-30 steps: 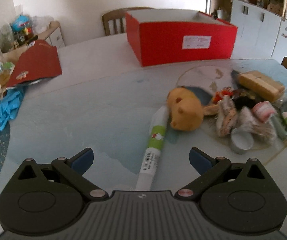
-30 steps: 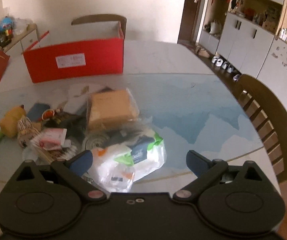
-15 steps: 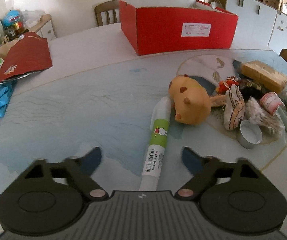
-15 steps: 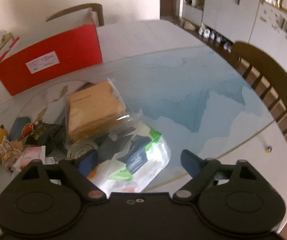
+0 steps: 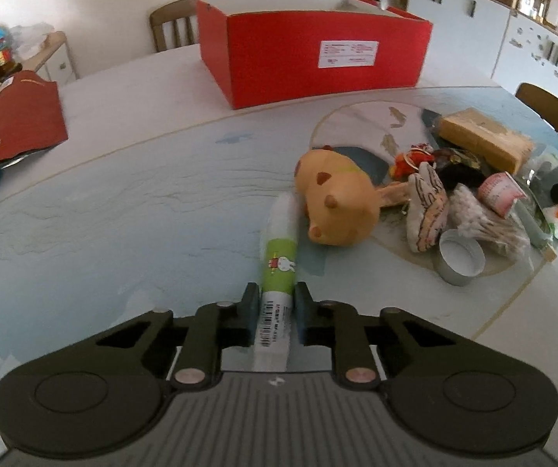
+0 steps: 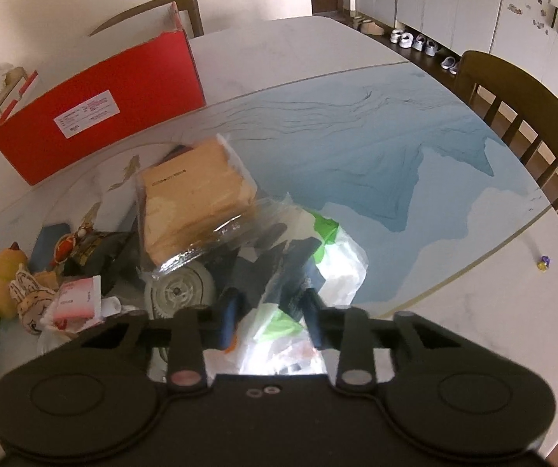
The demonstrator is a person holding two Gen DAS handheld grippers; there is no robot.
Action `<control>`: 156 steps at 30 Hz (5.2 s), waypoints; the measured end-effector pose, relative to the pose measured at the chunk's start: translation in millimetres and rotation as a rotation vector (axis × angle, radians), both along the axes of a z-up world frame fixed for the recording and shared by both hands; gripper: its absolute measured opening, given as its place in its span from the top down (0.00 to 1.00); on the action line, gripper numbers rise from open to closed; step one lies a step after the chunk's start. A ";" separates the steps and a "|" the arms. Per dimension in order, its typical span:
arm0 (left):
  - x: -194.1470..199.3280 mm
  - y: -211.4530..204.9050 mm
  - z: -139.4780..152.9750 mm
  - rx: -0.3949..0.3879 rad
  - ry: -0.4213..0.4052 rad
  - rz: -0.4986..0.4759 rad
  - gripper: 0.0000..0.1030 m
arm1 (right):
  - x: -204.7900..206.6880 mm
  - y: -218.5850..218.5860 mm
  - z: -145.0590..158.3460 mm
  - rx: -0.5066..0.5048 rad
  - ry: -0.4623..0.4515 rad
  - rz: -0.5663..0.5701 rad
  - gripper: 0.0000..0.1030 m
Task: Organize objects
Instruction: 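Grasp the white-green glue stick with the left gripper while the right grasps the wipes bag, then carry the glue stick and wipes bag with both grippers into the red box, then open the left gripper releasing the glue stick while the right releases the wipes bag, then withdraw both grippers from the box back toward the pile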
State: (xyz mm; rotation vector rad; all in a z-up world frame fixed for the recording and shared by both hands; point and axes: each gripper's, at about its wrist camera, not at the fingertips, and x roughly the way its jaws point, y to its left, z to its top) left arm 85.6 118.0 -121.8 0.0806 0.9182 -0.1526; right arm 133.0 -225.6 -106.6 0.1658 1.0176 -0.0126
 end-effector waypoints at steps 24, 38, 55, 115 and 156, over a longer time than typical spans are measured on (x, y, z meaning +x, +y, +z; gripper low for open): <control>-28.0 6.0 50.0 -0.209 -0.060 0.009 0.84 | -38.8 -4.0 74.0 -0.014 -0.148 0.099 0.94; 25.8 -25.2 103.7 -0.225 -0.117 0.011 0.84 | 38.1 6.0 123.4 -0.003 -0.240 0.329 0.94; 144.9 -35.3 146.6 -0.126 -0.168 0.064 0.84 | 159.3 51.1 149.2 0.027 -0.315 0.525 0.94; 308.5 -57.2 86.9 -0.059 0.092 0.134 0.84 | 251.2 110.6 72.3 -0.052 -0.177 0.632 0.60; 94.9 -57.2 148.6 -0.139 -0.155 0.051 0.41 | 60.1 56.7 137.8 -0.013 -0.326 0.573 0.36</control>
